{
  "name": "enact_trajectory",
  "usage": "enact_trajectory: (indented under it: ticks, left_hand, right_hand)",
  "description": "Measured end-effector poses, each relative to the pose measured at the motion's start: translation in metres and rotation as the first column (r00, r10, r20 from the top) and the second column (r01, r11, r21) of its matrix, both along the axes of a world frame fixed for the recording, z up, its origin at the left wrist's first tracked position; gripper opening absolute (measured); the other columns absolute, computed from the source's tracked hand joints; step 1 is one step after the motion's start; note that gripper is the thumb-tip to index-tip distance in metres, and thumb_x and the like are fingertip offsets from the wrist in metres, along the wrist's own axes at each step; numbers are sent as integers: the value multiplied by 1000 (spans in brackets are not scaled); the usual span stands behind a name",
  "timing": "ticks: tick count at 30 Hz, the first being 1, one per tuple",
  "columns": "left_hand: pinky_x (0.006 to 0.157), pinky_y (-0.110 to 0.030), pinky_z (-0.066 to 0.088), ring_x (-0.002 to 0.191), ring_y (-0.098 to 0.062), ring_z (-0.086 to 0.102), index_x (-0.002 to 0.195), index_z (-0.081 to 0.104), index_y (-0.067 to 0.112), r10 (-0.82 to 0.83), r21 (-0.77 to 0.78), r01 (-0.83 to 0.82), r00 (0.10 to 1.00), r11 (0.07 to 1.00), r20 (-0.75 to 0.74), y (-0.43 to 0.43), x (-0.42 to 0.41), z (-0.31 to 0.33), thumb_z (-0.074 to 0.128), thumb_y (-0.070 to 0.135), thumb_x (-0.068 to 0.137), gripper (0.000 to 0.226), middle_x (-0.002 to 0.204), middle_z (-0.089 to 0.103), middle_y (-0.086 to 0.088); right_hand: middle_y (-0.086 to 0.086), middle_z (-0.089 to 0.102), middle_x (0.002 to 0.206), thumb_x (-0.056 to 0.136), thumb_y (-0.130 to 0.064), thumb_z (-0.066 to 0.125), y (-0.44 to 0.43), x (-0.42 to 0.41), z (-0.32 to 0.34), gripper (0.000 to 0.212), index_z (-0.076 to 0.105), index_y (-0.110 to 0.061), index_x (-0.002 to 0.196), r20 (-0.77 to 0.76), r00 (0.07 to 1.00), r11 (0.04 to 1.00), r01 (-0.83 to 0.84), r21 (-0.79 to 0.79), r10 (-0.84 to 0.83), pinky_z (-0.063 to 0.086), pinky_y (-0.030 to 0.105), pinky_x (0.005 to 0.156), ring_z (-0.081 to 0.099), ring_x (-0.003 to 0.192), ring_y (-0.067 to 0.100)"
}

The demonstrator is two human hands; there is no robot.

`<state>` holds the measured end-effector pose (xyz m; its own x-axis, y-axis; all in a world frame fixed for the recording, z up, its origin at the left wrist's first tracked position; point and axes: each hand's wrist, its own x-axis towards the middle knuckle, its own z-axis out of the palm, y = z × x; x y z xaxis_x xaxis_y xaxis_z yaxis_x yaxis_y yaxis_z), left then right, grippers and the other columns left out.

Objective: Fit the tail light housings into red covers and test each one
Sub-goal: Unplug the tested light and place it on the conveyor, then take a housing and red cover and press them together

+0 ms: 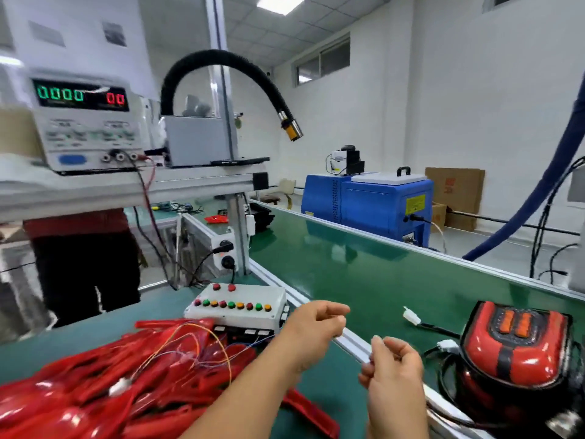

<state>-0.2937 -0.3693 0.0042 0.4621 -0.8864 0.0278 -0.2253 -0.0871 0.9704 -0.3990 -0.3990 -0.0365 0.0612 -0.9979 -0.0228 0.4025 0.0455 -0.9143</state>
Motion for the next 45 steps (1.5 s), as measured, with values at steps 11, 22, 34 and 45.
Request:
enact_trajectory:
  ticks: [11, 22, 34, 45]
  left_hand:
    - [90, -15, 50, 93, 5, 66, 92, 69, 35, 393, -139, -380, 916, 914, 81, 179, 69, -20, 59, 4, 93, 33, 96, 74, 18]
    - [89, -5, 42, 102, 3, 60, 112, 70, 24, 629, -120, -622, 728, 773, 273, 295, 139, -39, 56, 8, 91, 29, 109, 69, 13]
    - [92, -11, 45, 96, 4, 61, 103, 72, 27, 738, -185, -741, 545, 646, 398, 317, 167, -68, 55, 11, 86, 29, 100, 69, 17]
    - [94, -40, 44, 114, -40, 55, 126, 53, 1, 942, -55, -996, -81, -67, 325, 425, 307, -31, 55, 18, 95, 36, 123, 59, -25]
  right_hand:
    - [11, 64, 92, 91, -13, 61, 122, 133, 10, 8, 55, -18, 90, -218, 875, 875, -466, -132, 433, 50, 39, 77, 62, 84, 27]
    - [6, 65, 74, 93, -14, 61, 230, 223, -19, 18, 59, -13, 75, -347, 752, 707, -652, -273, 560, 45, 33, 73, 58, 75, 24]
    - [2, 60, 74, 71, 7, 77, 241, 232, -59, 25, 69, -15, 77, -660, 720, 259, -693, -672, 215, 38, 21, 59, 57, 69, 12]
    - [-10, 49, 74, 75, 7, 72, 242, 231, -58, 22, 66, -14, 74, -657, 706, 249, -708, -661, 263, 33, 0, 63, 51, 75, -6]
